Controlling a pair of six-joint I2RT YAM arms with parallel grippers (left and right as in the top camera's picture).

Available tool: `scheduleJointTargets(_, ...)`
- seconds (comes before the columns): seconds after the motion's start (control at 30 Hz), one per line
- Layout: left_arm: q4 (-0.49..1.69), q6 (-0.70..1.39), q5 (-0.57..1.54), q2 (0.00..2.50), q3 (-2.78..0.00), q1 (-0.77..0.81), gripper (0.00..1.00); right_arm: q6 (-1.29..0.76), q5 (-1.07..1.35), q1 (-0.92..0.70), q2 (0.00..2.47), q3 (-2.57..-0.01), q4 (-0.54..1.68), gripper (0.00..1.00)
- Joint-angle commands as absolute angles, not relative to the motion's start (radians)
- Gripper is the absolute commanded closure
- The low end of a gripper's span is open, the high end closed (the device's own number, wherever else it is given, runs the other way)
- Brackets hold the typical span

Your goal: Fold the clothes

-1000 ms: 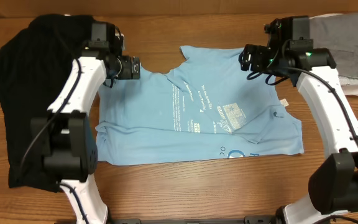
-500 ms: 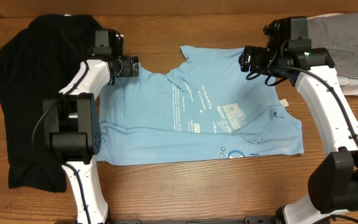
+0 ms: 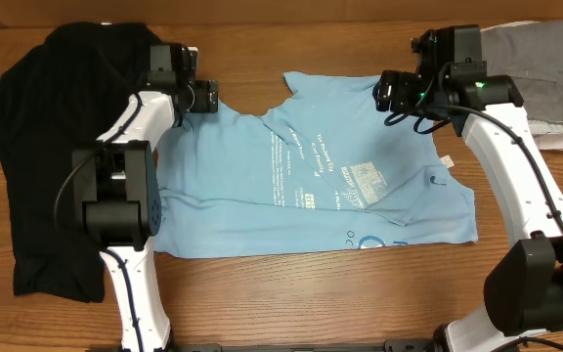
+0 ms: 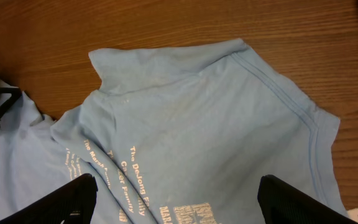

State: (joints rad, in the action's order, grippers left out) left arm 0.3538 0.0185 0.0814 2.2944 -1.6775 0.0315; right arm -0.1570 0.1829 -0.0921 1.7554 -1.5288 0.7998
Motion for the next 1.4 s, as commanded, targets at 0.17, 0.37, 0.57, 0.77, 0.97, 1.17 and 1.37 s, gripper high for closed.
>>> scheduleJointTargets(0.17, 0.416, 0.007, 0.100, 2.312, -1.812, 0.046, 0.14, -0.160, 0.184, -0.095, 1.755, -1.548, 0.789, 0.13)
scheduleJointTargets(0.37, 0.419, 0.007, 0.101, 2.347, -1.812, 0.046, 0.16, -0.160, 0.184, -0.095, 1.755, -1.548, 0.787, 0.13)
scheduleJointTargets(0.57, 0.398, 0.006, 0.094, 2.378, -1.812, 0.046, 0.15, -0.160, 0.184, -0.095, 1.755, -1.548, 0.788, 0.13)
scheduleJointTargets(0.77, 0.364, 0.007, 0.099, 2.415, -1.812, 0.047, 0.25, -0.160, 0.184, -0.095, 1.755, -1.548, 0.787, 0.14)
scheduleJointTargets(0.97, 0.366, 0.024, 0.099, 2.412, -1.816, 0.046, 0.72, -0.160, 0.184, -0.095, 1.755, -1.548, 0.764, 0.20)
scheduleJointTargets(1.17, 0.421, 0.088, 0.103, 2.407, -1.837, 0.046, 0.96, -0.160, 0.183, -0.095, 1.755, -1.548, 0.713, 0.25)
scheduleJointTargets(1.37, 0.657, 0.153, 0.105, 2.354, -1.965, 0.046, 0.96, -0.159, 0.146, -0.094, 1.773, -1.548, 0.661, 0.25)
